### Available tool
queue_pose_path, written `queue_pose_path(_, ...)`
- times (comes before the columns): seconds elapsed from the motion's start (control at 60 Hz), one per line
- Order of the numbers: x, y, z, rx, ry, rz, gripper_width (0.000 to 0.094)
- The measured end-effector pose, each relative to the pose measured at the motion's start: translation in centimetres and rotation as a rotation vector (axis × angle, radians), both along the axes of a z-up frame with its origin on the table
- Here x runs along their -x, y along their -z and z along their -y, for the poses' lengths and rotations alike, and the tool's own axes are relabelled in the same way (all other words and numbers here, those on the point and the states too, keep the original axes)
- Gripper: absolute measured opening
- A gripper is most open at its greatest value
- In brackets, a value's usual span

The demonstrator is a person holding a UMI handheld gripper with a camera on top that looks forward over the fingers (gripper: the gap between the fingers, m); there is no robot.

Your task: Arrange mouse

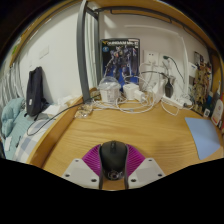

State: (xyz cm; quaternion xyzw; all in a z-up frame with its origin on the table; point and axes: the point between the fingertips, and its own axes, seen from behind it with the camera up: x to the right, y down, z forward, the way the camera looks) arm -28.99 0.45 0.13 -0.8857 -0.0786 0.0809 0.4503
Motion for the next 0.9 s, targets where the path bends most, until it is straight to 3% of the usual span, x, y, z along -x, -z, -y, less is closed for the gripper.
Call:
queue_pose_path(0.183,-0.7,-1.2,-0.1,0.04,-0.028,-0.048,0.0285)
queue_pose_path(0.367,-6.4,-12.8,-2.5,-0.057,-0.04,-0.055,0.0286)
queue_pose_path(0.483,-13.5,-19.6,-3.3,-0.128,-0.009,-0.021,0.0285)
queue_pose_path(0.583,-20.8,-22.5,-3.9,-0.159,0.046,-0.003,0.0286)
queue_pose_path(0.733,-31.3,-20.3,-5.3,-0.141,0.135,0.02,0.0285)
queue_pose_path(0.9,-38.3,-12.4,-7.5,-0.07,0.17,0.067,0.0285)
